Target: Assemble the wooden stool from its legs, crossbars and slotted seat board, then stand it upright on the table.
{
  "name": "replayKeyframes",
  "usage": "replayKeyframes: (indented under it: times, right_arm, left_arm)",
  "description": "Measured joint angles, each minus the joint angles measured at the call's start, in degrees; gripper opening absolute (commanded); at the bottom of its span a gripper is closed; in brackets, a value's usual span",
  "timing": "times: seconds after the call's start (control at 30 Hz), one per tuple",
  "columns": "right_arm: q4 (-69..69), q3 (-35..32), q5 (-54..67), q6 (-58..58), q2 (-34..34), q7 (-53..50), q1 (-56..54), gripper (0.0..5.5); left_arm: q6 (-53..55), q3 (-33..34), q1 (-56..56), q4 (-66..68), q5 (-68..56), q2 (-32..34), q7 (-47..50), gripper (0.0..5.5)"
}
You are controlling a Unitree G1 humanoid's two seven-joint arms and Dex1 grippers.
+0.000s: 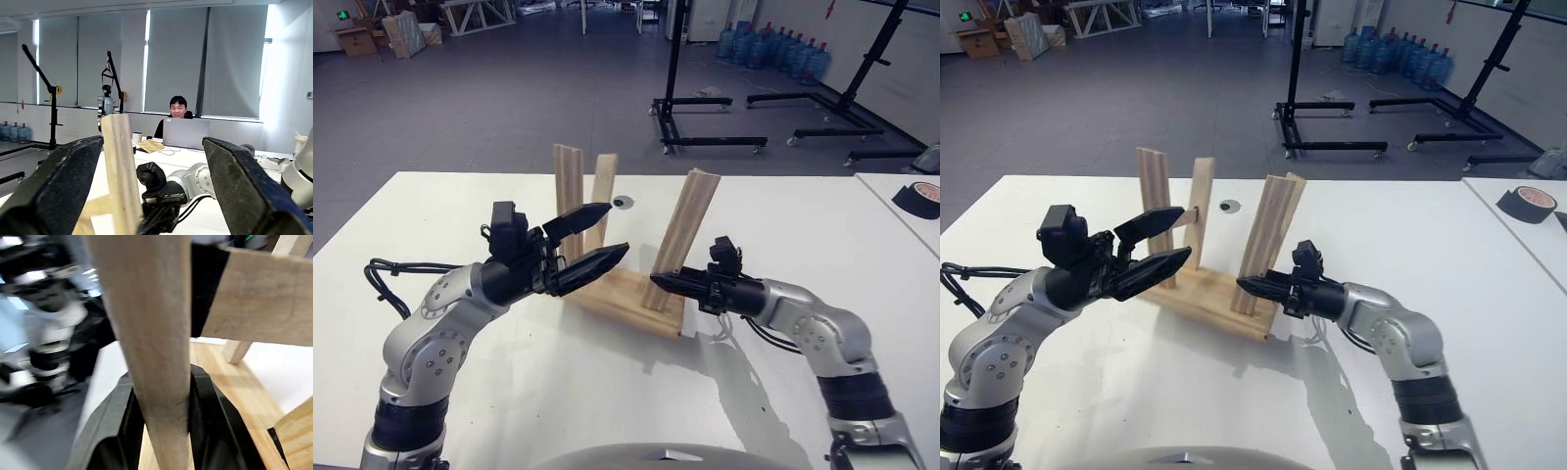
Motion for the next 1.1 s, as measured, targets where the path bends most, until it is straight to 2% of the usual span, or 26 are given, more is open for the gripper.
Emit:
replayKeyframes:
  times: [0.13,0.3,0.47,0.5,0.67,0.83,1.1]
  right_arm:
    - [3.48,-0.32,9.42,14.58,-6.50,6.31,-2.90,1.01]
    - [10.74,1.64,10.62,22.74,-8.03,6.91,-9.38,1.01]
    - [16.16,7.29,9.70,26.21,-10.72,9.80,-15.13,1.01]
    - [17.55,7.91,9.41,26.15,-10.54,9.83,-15.93,1.37]
    - [25.36,8.48,5.69,24.06,-8.55,7.26,-17.94,2.29]
    - [26.56,2.49,5.46,26.71,-8.51,2.61,-17.23,3.30]
    - [16.67,-10.48,7.72,26.63,-10.73,-1.05,-9.27,3.30]
  left_arm:
    - [0.35,-2.34,1.38,-5.32,-0.24,-0.01,1.36,3.70]
    - [0.73,-3.95,2.12,-10.01,-1.81,-0.05,4.78,3.70]
    - [0.69,-6.06,4.97,-11.29,-1.10,-0.56,7.57,3.70]
    - [0.58,-6.35,4.97,-11.08,-0.53,-0.72,7.89,3.70]
    - [-0.46,-6.25,4.80,-7.82,0.54,-1.08,7.88,3.70]
    - [-1.51,-5.53,4.63,-5.40,0.74,-1.21,6.78,3.70]
    - [-3.95,-2.76,3.77,-2.68,5.58,1.65,4.05,3.70]
